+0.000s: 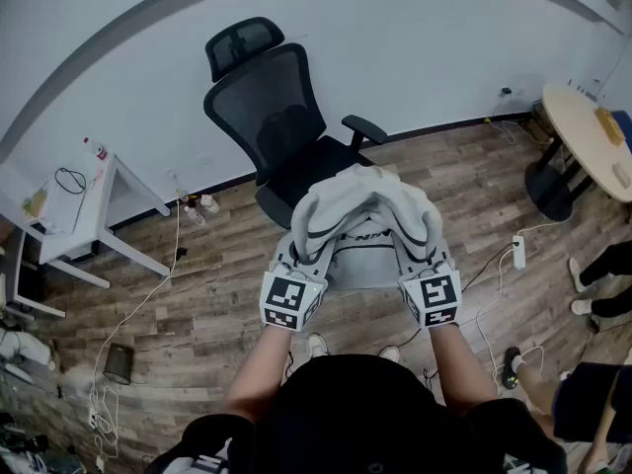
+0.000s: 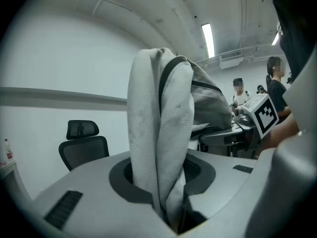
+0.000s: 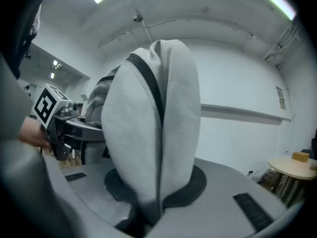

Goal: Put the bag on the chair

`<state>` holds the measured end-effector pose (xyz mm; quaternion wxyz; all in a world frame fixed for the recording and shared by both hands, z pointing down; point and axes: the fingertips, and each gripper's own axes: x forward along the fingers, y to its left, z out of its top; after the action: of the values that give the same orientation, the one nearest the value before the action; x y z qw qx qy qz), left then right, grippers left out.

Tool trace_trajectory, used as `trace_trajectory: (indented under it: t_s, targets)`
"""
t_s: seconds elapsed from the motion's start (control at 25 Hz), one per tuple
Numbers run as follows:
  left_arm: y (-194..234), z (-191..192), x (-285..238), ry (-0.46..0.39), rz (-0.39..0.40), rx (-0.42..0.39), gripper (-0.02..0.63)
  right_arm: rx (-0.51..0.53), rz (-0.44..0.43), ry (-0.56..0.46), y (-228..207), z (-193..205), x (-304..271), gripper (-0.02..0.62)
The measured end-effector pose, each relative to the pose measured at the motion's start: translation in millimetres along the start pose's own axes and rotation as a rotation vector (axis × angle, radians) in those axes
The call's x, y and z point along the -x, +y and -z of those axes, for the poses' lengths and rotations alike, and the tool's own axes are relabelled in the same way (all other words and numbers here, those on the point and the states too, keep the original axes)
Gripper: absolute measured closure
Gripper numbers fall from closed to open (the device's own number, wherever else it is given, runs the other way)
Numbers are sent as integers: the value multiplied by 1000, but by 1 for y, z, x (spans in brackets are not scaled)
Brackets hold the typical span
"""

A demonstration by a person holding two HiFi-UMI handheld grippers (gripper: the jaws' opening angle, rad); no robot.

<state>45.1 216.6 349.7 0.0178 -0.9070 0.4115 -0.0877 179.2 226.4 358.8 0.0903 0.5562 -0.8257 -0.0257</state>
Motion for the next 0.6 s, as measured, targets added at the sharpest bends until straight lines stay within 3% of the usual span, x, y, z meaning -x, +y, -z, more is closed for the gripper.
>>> trace_trajectory:
  t_s: [0.6]
  targets:
    - [57, 34, 17, 13, 39, 69, 488, 26, 26, 70, 52, 9, -44, 503]
